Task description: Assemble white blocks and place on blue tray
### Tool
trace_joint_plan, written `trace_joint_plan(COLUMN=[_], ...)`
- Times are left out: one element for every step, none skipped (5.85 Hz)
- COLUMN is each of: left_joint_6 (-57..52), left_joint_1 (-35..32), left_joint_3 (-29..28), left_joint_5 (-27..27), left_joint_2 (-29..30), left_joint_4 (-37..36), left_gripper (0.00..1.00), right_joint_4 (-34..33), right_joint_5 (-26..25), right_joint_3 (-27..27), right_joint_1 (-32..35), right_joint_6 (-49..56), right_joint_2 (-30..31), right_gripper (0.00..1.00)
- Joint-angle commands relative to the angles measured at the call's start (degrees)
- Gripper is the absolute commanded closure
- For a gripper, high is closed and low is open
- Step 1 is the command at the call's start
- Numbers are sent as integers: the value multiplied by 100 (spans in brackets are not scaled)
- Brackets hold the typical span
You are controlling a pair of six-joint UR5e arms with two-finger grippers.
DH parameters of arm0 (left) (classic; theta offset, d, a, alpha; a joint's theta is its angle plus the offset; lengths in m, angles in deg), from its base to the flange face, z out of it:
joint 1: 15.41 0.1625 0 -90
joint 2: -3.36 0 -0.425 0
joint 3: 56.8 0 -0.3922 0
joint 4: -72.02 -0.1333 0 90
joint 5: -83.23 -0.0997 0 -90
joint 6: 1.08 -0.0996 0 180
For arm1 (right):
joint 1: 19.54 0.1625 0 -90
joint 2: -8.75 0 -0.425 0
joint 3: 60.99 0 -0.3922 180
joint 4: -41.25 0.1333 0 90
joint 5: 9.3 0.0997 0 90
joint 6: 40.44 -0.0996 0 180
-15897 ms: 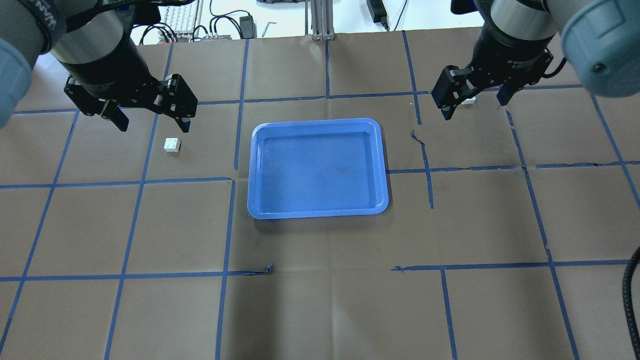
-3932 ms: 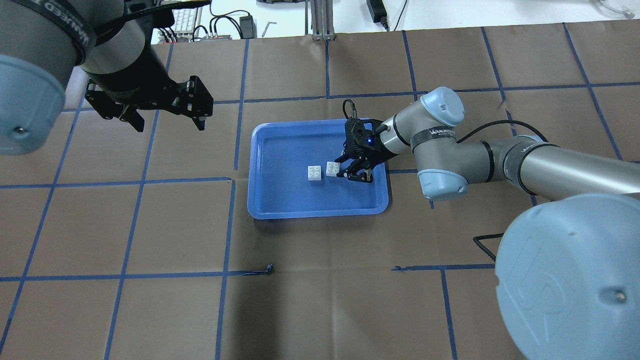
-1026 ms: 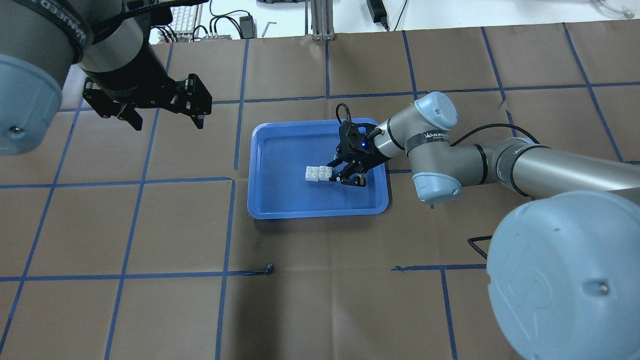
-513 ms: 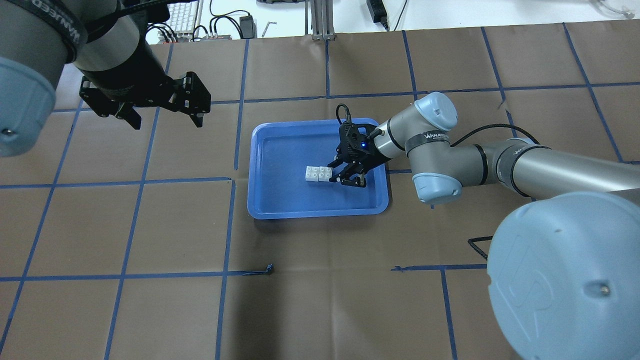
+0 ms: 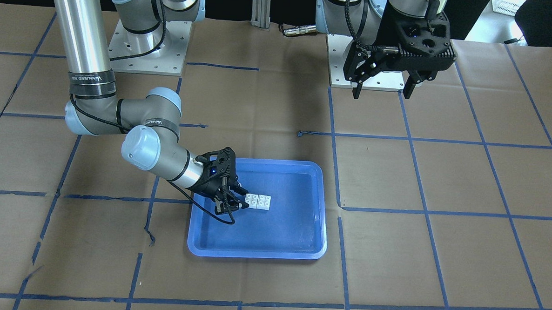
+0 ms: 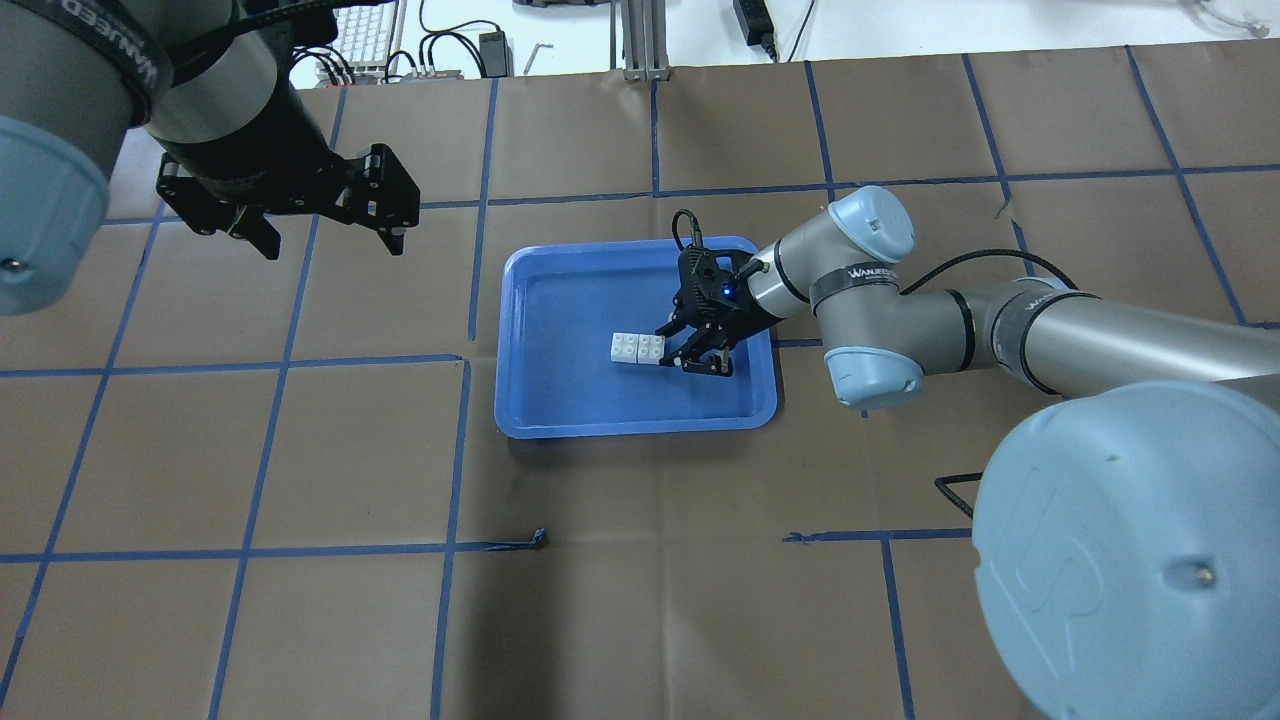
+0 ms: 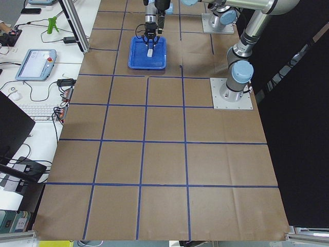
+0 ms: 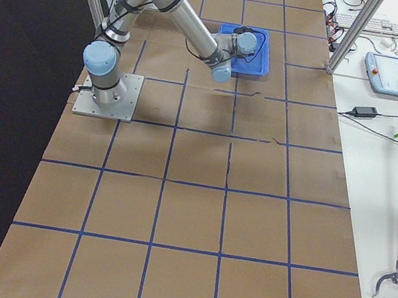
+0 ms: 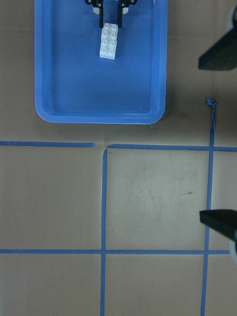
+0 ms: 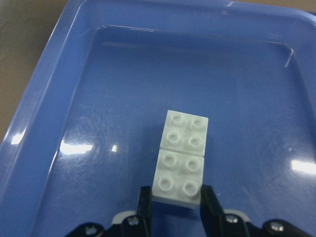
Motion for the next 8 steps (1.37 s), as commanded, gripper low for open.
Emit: trace_joint_plan(left_joint_6=[-6,-6,-6,-6,-6,-6,-6,-6], left_joint_1=[6,15,6,6,15,6,6,6], left_joint_3=[16,16,16,16,7,7,7,7], left_joint_5=[-36,-28,-28,-28,-28,-45,-45,-45], left_joint_2=[-28,-36,-45,-45,-45,-54,-54,-63], left_joint_4=[7,7,25,-1,-2,42,51,60], left_gripper=[1,1,1,1,1,1,1,1], right_joint_4=[-3,-3,-3,66,102,285,713,1422], right_joint_5=[15,15,-46,-116,-404,-702,-1167,-1693], right_joint_3=[18,35,105,297,447,474,466,483], right_joint_1=[0,0,0,0,-9,-9,-18,-9], right_joint_6=[-14,-15,-84,-563,-1142,-1844,-2582,-3564], right_joint_2=[3,12,64,126,335,668,1046,1537], right_gripper=[23,1,0,0,0,0,0,0])
